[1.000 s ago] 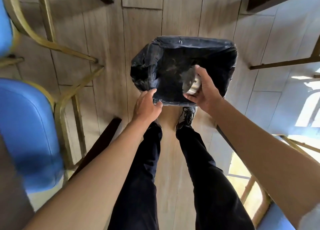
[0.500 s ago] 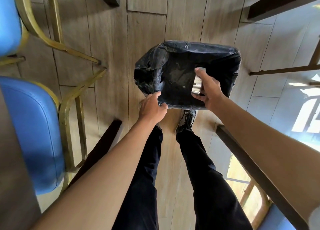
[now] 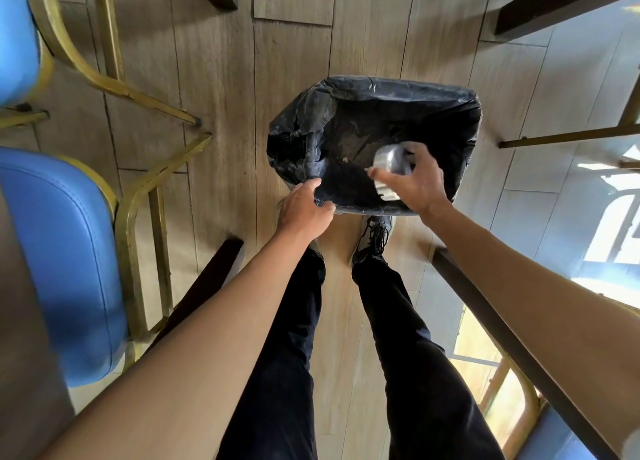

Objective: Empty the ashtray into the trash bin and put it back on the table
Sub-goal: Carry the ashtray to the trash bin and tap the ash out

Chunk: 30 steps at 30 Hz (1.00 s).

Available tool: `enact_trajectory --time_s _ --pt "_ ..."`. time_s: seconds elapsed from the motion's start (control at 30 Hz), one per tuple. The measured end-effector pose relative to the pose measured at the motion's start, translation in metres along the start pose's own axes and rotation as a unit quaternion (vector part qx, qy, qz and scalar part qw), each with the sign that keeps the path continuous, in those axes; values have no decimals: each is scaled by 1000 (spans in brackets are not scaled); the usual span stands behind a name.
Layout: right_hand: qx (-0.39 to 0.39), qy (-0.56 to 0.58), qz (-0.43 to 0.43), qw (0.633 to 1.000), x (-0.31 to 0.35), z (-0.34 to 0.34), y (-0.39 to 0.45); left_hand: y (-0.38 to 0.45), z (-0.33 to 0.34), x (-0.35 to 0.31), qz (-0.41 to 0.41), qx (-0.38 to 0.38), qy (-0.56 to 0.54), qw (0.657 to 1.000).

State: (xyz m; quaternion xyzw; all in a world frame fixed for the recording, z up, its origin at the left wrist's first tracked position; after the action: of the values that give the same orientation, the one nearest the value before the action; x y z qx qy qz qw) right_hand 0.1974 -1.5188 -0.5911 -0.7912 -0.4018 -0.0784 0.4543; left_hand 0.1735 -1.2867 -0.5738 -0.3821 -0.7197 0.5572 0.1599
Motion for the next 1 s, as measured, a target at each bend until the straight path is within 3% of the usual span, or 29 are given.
enact_trajectory --time_s 0.3,0.4,0.63,0.73,0.83,0.9,1.0 --pt "17 -23 -84 996 23 18 -9 1 1 0 -1 3 -2 1000" --pt "48 -42 -87 994 27 27 -11 -1 0 1 0 -1 -8 1000" --pt "34 -83 -115 989 23 20 -12 0 2 2 3 -7 -11 1000" --pt "65 -92 -79 991 14 21 -10 -1 3 4 4 -11 -11 1000" --pt "31 -26 -19 999 5 10 -4 -1 5 4 4 -10 -15 1000" --pt "30 105 62 992 -2 4 -4 -2 6 5 3 -13 -10 1000" --pt "101 368 187 905 -6 13 -17 -5 7 5 -3 -20 2 1000"
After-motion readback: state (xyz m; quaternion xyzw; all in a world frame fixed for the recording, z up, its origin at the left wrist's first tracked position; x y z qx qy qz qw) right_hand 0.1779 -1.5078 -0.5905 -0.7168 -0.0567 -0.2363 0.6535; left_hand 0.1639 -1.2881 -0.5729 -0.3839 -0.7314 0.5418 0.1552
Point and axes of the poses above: each hand's wrist, its own y-axis towards the middle knuckle, its own z-axis out of the palm, x = y × z, the point moved 8 cm from there along y, towards the middle knuckle, and after that the axes turned 6 degrees about -z, right-handed, at the moved point
